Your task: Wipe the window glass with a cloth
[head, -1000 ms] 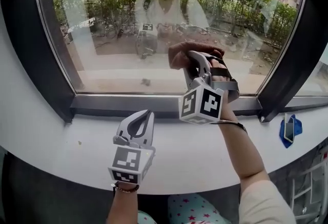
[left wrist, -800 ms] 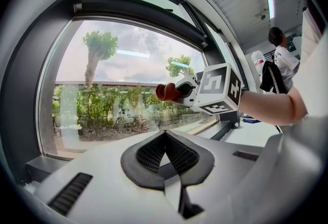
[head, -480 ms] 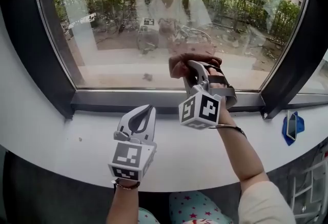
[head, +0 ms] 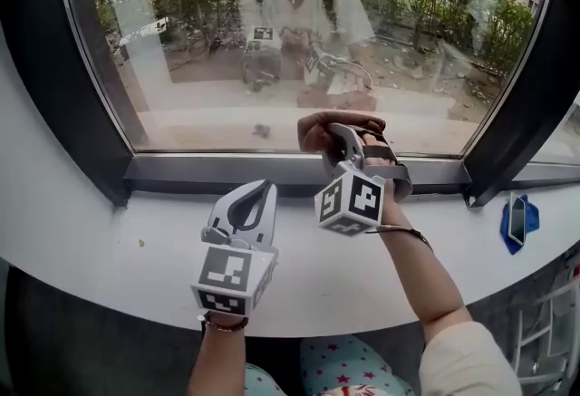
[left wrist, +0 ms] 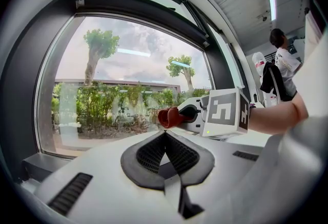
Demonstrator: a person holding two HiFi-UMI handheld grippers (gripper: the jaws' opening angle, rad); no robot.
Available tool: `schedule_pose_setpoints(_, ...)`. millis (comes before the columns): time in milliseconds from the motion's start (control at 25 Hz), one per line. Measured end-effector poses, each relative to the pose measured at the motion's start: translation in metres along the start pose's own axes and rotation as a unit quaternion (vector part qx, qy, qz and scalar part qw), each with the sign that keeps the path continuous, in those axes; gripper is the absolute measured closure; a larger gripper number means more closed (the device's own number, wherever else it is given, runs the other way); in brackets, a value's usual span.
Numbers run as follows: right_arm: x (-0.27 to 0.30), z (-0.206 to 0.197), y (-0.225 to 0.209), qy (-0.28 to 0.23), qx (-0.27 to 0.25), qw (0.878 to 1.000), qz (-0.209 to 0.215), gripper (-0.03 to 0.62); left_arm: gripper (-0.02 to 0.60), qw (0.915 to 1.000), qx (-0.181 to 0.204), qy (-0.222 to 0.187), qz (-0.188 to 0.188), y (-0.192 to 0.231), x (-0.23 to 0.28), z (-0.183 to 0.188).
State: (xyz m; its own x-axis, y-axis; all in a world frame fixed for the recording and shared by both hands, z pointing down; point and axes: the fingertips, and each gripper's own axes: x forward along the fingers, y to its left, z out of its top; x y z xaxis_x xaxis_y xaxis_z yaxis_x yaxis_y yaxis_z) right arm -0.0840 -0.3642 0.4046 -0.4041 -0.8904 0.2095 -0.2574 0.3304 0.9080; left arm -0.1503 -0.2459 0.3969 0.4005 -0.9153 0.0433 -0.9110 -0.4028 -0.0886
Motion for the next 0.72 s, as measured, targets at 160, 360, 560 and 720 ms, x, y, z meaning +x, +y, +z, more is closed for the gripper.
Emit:
schedule_pose_setpoints(160, 0.002, -0.002, 0.008, 0.001, 0.022, 1.000, 0.022, 0.526, 0.561, 1.0000, -0.001, 0.002, -0.001, -0.001, 0.000, 0.000)
schedule_pose_setpoints(360, 0.007, -0.015, 0.032, 0.017, 0.035, 0.997, 0.070, 0.526, 0.561, 1.0000, 0.002, 0.003, -0.002, -0.004, 0.000, -0.001)
schedule_pose_setpoints(560, 0.013, -0.029, 0.059, 0.034, 0.046, 0.992, 0.115, 0.526, 0.561, 1.0000, -0.002, 0.000, 0.008, 0.002, -0.001, -0.002)
schedule_pose_setpoints(720, 0.009, -0.037, 0.073, 0.033, 0.084, 0.985, 0.144, 0.533, 0.561, 0.9999, -0.010, 0.003, 0.006, 0.002, -0.003, -0.003)
